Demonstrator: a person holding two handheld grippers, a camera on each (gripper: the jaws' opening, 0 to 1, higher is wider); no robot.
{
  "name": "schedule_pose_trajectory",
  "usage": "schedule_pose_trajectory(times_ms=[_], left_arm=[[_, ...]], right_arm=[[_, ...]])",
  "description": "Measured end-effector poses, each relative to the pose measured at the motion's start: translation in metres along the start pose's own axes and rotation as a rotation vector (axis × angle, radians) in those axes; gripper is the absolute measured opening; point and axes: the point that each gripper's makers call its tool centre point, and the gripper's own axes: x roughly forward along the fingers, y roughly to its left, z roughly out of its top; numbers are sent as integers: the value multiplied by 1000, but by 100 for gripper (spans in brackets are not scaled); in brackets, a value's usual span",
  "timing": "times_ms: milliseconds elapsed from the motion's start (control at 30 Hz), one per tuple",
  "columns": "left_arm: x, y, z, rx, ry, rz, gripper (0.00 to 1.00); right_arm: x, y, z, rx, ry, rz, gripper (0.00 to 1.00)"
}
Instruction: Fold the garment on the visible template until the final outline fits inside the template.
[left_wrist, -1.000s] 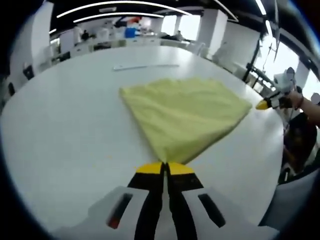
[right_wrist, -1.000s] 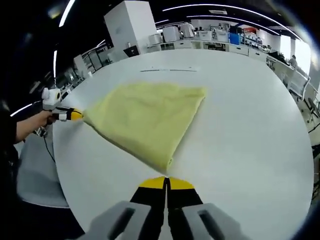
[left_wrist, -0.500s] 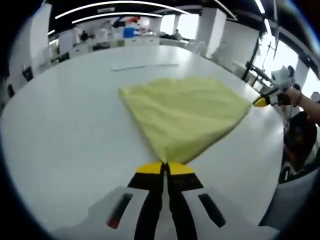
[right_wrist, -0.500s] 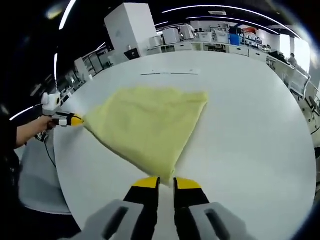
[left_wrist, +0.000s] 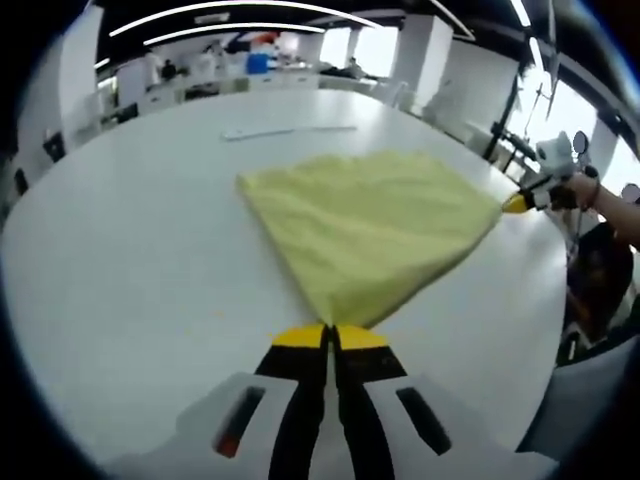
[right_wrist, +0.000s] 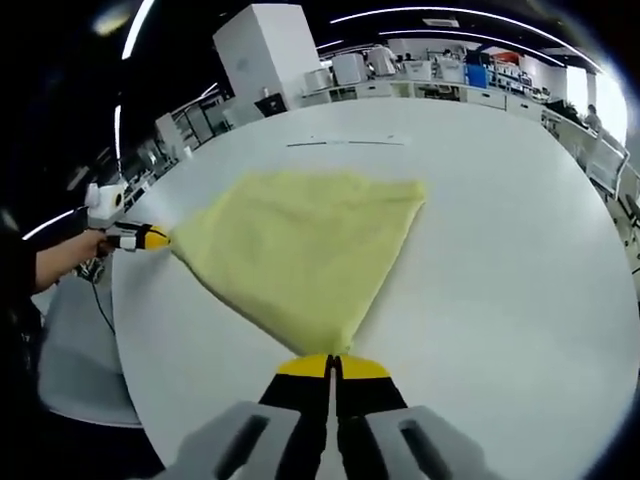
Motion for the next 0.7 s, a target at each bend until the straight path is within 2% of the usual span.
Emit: schedule_pose_trajectory(times_ms=[100, 400, 700], left_arm=[[-2, -1, -1, 35, 13, 4, 0], [-9, -1, -9, 71, 36, 7, 0], [-15, 0, -15, 70, 40, 5, 0]], right_arm=[[-1, 1, -2, 2, 5, 4, 0], [-1, 6, -9, -20, 34, 12, 0], [-2, 8, -14, -30, 48, 9, 0]])
